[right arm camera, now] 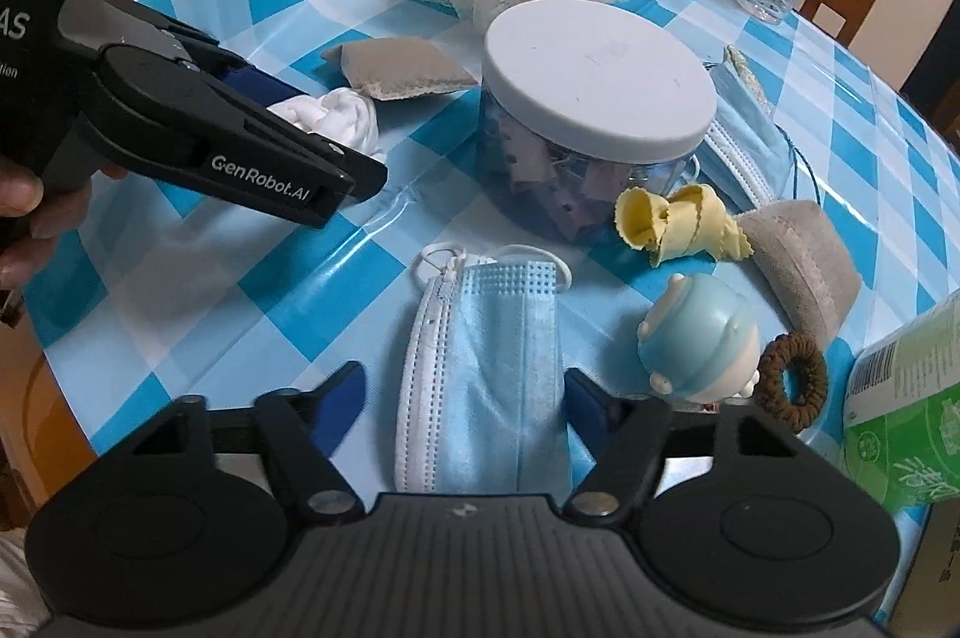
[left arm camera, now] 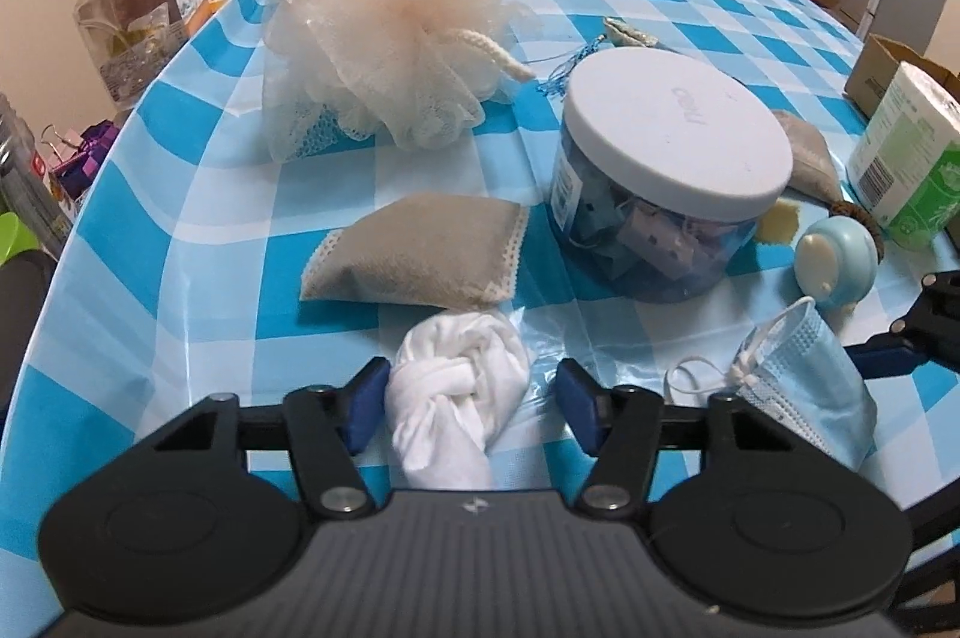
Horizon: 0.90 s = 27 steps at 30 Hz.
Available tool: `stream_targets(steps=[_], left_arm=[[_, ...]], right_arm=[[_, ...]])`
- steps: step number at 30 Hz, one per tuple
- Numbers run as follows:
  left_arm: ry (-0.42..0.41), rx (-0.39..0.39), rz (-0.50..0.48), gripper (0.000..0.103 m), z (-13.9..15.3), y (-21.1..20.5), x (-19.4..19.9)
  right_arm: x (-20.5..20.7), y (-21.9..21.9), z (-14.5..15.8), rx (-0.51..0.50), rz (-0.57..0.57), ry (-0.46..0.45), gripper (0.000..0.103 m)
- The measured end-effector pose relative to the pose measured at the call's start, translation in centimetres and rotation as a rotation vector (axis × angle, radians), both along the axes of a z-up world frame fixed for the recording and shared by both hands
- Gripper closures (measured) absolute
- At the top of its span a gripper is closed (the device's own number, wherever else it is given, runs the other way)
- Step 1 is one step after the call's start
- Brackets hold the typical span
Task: Organize soft objects
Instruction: 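Reach the right tool to the blue face mask while the left tool reaches the white knotted cloth, then carry the mask in the right tool into the cardboard box and release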
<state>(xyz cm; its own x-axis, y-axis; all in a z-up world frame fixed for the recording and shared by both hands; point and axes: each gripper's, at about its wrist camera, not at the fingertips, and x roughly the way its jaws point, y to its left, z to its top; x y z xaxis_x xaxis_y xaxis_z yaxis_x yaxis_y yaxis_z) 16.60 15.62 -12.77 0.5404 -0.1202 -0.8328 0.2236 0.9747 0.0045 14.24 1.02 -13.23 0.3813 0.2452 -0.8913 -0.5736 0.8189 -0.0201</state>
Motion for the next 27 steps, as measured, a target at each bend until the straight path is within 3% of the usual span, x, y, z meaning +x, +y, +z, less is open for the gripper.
stream_targets(steps=[3,7,13,19,27], left_arm=[[0.0,0.001,0.001,0.055,0.1,0.1,-0.1],[0.001,0.001,0.008,0.056,0.2,0.4,-0.2],[-0.004,0.029,0.01,0.058,1.0,0.1,-1.2],[0.009,0.036,0.02,0.058,3.2,-1.0,-3.1],[0.028,0.015,-0.037,0.058,7.1,-5.2,-5.6]], right_arm=[[0.1,0.0,0.1,-0.013,-0.017,0.007,0.039],[0.2,-0.3,0.3,-0.024,-0.047,0.008,0.053],[-0.3,-1.1,0.8,-0.025,-0.026,-0.01,0.061],[-1.2,-3.0,2.4,0.01,0.026,-0.025,0.063],[-2.5,-7.8,5.8,0.044,0.071,-0.046,0.063]])
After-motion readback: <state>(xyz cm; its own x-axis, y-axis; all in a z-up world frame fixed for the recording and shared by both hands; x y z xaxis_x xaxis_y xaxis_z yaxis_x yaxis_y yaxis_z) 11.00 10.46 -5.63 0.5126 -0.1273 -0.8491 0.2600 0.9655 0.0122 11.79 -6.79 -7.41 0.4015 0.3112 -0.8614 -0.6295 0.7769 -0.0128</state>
